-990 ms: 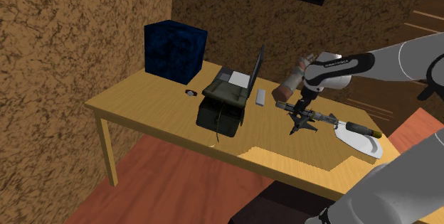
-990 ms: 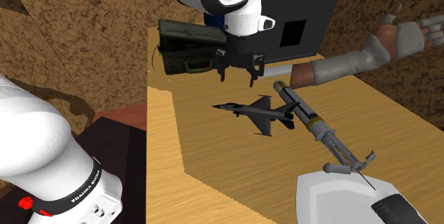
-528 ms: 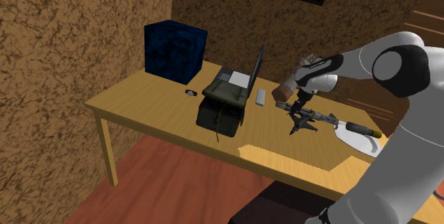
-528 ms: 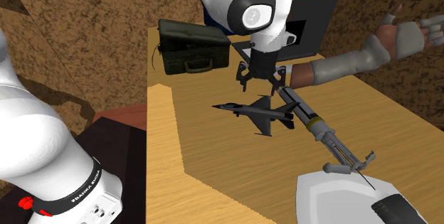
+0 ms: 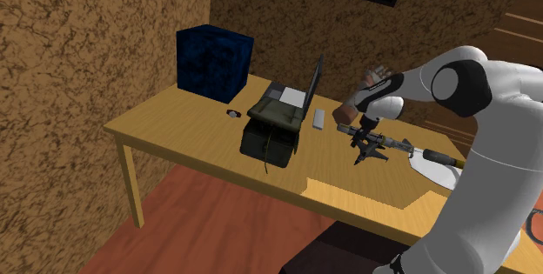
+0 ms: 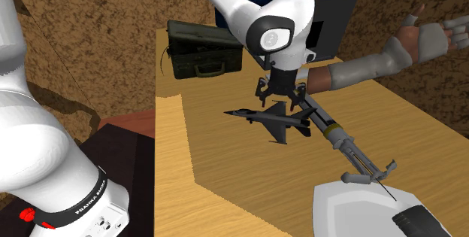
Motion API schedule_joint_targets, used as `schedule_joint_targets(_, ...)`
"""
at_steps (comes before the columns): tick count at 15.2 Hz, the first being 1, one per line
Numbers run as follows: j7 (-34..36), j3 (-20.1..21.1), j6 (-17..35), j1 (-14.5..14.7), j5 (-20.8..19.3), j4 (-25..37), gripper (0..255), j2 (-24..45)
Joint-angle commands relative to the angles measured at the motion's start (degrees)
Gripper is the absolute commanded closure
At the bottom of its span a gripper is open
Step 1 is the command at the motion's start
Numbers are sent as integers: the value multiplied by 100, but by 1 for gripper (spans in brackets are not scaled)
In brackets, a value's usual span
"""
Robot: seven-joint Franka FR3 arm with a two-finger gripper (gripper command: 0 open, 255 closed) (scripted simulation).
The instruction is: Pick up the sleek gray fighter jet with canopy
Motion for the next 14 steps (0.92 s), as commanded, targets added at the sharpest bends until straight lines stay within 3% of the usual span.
schedule_joint_targets(1,-47,35,116,-23,68,-51,0,73)
schedule_joint_targets(2,-47,35,116,-23,67,-51,0,72)
schedule_joint_targets(3,-33,29,116,-11,54,-70,255,50)
schedule_joint_targets(14,16,-15,-6,15,-27,-31,255,-45)
